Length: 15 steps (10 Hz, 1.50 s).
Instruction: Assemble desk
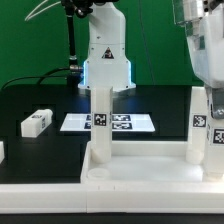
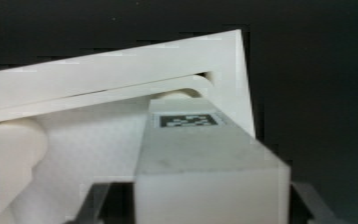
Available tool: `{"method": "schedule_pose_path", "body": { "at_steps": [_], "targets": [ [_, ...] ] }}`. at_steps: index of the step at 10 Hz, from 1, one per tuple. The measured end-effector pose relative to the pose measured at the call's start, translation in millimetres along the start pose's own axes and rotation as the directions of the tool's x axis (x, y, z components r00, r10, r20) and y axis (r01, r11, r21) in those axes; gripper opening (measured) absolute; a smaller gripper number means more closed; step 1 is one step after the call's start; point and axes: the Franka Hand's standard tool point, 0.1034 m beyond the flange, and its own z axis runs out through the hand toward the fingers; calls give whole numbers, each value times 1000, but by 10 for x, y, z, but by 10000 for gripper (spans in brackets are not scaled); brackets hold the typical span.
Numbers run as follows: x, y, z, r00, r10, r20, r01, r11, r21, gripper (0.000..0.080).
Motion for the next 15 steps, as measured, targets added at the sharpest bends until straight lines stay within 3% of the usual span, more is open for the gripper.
{"method": "schedule_pose_path", "body": {
  "at_steps": [1, 2, 3, 4, 5, 7, 8, 9, 11, 12, 13, 14, 15],
  "targets": [
    [-4, 18, 4, 994, -109, -7, 109, 994, -16, 370],
    [-42, 35, -7, 963, -271, -7, 270, 961, -51, 506],
    [-73, 34, 2, 901, -434, -2, 433, 899, -65, 506],
    [-130, 70, 10, 869, -495, 0, 494, 867, -71, 627],
    [-205, 112, -1, 884, -467, -15, 466, 884, -47, 645],
    [-176, 122, 4, 809, -588, -11, 587, 808, -51, 648],
    [-155, 120, 1, 695, -719, -7, 717, 693, -75, 648],
    [-133, 60, -19, 513, -858, 7, 854, 509, -106, 649],
    [-76, -48, 1, 265, -964, 17, 960, 263, -97, 649],
    [-76, -57, -1, 238, -971, 10, 967, 236, -93, 649],
    [-75, -55, 0, 266, -964, 8, 960, 264, -93, 649],
    [-71, -57, 0, 287, -958, 6, 954, 285, -94, 540],
    [-70, -57, 0, 292, -956, 5, 952, 291, -94, 540]
  ]
}}
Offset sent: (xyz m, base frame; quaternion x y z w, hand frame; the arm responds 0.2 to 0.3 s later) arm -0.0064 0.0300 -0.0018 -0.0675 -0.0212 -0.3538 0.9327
